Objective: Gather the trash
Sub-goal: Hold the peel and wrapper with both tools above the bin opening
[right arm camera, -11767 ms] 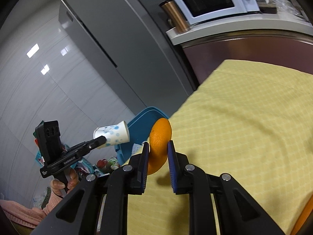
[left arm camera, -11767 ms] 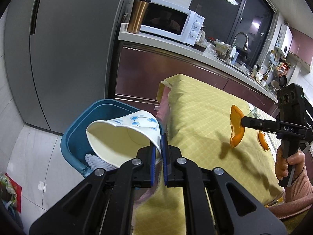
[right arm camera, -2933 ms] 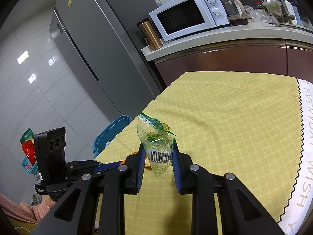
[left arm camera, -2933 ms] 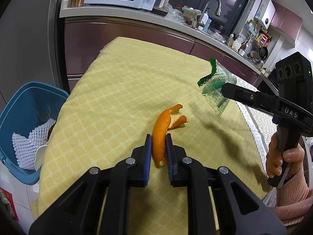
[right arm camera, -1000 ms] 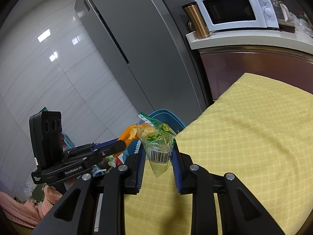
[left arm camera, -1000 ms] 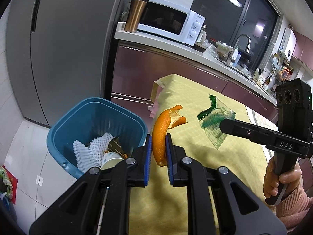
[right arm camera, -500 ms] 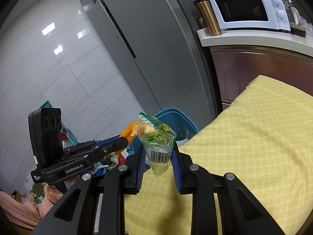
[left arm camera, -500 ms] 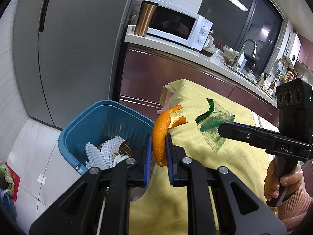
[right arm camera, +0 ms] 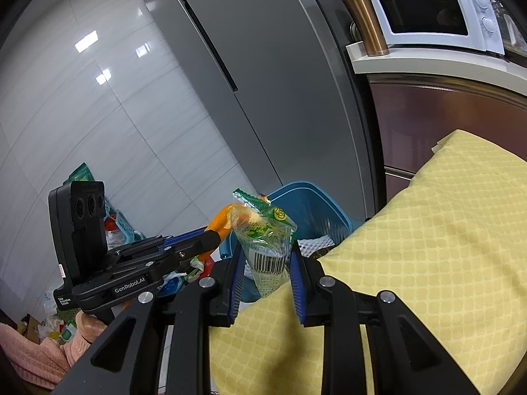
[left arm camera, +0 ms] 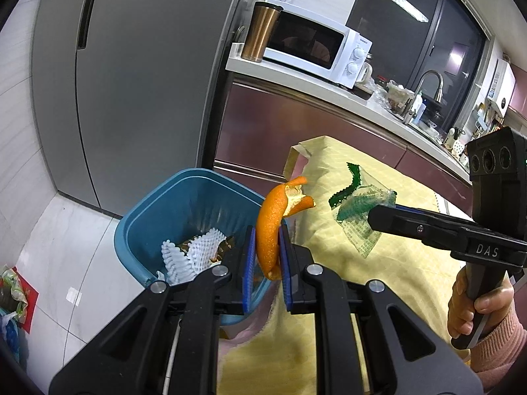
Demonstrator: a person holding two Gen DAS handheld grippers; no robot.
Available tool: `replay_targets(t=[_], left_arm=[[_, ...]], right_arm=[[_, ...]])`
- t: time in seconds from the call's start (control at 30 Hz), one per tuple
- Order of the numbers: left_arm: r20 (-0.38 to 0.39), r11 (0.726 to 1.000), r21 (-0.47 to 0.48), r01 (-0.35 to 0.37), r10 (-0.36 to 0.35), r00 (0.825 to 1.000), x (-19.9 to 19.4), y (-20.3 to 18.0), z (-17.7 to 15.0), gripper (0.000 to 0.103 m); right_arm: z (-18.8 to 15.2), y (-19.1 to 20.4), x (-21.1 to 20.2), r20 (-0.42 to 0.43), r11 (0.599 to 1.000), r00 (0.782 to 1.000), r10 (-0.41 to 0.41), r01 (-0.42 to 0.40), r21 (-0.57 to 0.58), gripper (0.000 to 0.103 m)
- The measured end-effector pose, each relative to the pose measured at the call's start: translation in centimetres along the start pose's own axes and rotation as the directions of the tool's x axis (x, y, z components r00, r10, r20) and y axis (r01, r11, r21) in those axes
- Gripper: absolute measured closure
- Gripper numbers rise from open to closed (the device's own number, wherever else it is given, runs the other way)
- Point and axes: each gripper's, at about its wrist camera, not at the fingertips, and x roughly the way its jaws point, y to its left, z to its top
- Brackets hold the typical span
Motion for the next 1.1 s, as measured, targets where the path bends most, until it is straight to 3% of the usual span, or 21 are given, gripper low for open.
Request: replay_targets(t=[0.63,1.1], left_arm=[[-0.005,0.999,-0.015,-0.034,0.034,0.999,0.6,0.6,0.1,0.089],[-0.061,0.994,-0.048,-0.095,0.092,0.994,4.5,2.8,0.1,0.089]], right_arm=[[0.8,0.5,2.3,-0.034,1.0,0.999,-0.002,0.001,-0.018,0.079],[1.4,-0.5,6.9,-0.121,0.998,0.991,-0.059,0.058,-0.007,0.078]])
